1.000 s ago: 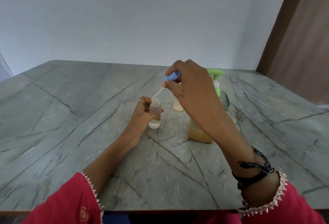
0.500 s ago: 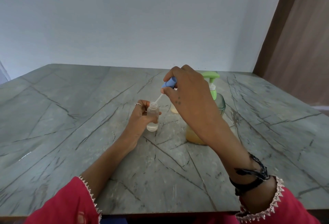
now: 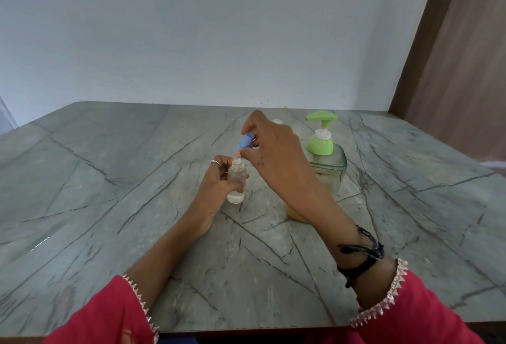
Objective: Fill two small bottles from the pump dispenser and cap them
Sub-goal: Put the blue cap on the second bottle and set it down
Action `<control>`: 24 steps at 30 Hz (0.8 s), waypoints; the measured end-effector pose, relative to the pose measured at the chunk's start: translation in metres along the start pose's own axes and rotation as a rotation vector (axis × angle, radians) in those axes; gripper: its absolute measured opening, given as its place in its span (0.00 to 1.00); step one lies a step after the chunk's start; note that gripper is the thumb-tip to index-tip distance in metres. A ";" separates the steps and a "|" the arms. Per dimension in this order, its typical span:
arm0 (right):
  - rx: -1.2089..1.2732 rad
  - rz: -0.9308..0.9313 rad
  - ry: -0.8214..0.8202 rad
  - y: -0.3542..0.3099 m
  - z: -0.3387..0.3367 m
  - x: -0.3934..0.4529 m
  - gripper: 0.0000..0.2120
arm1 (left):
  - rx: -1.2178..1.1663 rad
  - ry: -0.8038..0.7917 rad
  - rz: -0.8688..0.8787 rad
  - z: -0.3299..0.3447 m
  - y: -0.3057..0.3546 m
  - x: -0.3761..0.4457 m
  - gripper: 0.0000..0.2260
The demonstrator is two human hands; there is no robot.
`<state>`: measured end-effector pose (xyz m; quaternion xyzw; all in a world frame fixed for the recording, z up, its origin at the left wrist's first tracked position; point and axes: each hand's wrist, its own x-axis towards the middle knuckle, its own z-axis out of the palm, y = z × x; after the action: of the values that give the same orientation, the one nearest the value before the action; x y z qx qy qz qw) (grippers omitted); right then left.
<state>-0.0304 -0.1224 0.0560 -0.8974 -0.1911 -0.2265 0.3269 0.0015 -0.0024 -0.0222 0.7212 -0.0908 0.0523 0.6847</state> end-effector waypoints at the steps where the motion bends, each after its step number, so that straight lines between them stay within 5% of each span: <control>1: 0.022 0.017 -0.019 0.002 0.004 0.001 0.09 | -0.002 -0.004 -0.007 -0.001 0.000 -0.001 0.15; 12: 0.273 0.078 -0.066 0.018 0.031 0.002 0.15 | -0.044 -0.027 -0.047 -0.004 -0.002 0.000 0.15; 24: 0.374 0.136 0.112 0.024 0.048 -0.005 0.22 | 0.081 0.028 0.044 -0.001 -0.008 0.007 0.13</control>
<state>-0.0096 -0.1082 0.0083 -0.8179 -0.1506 -0.2140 0.5124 0.0097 -0.0013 -0.0283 0.7455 -0.0946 0.0812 0.6547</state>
